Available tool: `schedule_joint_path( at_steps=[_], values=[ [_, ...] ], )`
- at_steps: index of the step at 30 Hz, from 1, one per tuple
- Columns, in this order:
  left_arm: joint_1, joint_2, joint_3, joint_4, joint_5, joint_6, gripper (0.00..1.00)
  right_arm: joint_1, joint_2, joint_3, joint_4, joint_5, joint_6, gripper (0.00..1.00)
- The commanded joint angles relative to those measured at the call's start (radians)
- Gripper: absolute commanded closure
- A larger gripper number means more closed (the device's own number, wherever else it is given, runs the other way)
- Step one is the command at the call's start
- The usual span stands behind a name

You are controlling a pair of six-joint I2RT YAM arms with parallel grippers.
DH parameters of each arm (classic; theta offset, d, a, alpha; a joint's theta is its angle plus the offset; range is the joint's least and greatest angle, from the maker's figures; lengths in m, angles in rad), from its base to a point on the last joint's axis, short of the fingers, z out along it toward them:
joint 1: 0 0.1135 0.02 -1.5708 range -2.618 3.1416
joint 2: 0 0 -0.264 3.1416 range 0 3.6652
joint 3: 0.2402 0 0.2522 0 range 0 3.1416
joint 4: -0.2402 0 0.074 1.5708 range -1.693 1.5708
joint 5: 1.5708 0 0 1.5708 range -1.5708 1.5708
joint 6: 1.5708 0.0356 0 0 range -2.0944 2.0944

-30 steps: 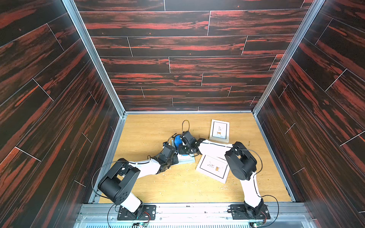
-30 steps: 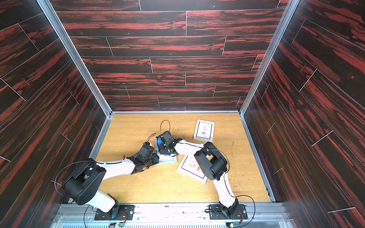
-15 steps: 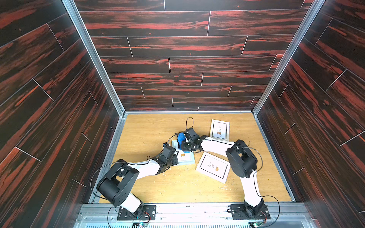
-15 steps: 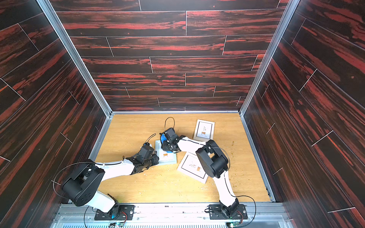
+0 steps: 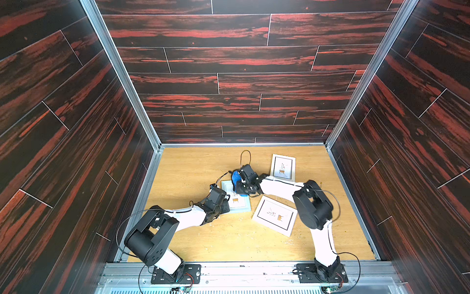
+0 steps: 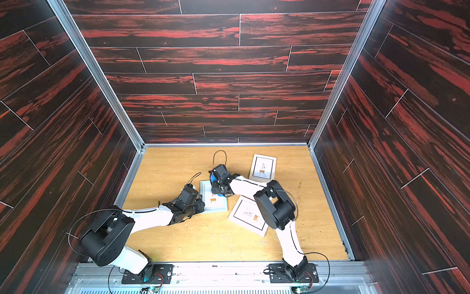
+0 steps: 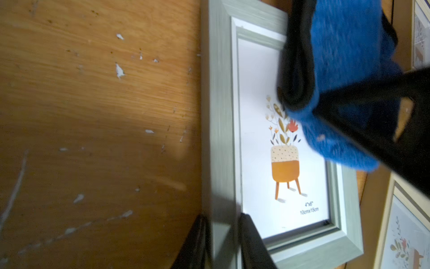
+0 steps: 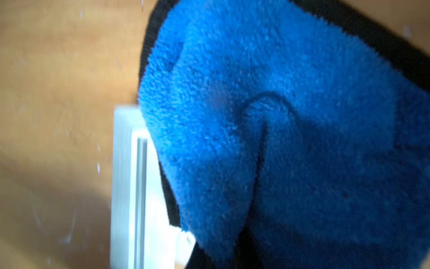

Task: Wipe the picture frame with a cloth
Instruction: Wipe the dirt from the picture frame.

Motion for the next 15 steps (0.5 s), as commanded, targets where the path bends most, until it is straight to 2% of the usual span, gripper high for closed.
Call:
schedule_joint_path(
  at_steps=[1,3,9,11,13,15],
  values=[
    [0.002,0.014,-0.015,-0.142,-0.013,-0.002,0.77,0.051,-0.075,-0.168,-0.025,-0.028,0.047,1.00],
    [0.002,0.025,-0.016,-0.130,-0.008,-0.003,0.77,0.048,-0.074,-0.159,-0.019,-0.016,0.047,1.00],
    [0.002,0.027,-0.018,-0.129,0.010,0.004,0.77,-0.041,0.081,0.149,-0.109,0.029,-0.007,1.00],
    [0.002,0.017,-0.020,-0.134,0.003,0.006,0.77,-0.039,0.115,0.211,-0.157,0.047,-0.015,1.00],
    [0.003,0.011,-0.025,-0.131,-0.007,0.004,0.77,-0.024,0.090,0.148,-0.132,0.028,-0.014,1.00],
    [0.005,0.008,-0.027,-0.127,-0.023,-0.002,0.77,0.015,0.016,0.009,-0.083,0.023,0.007,1.00]
  ],
)
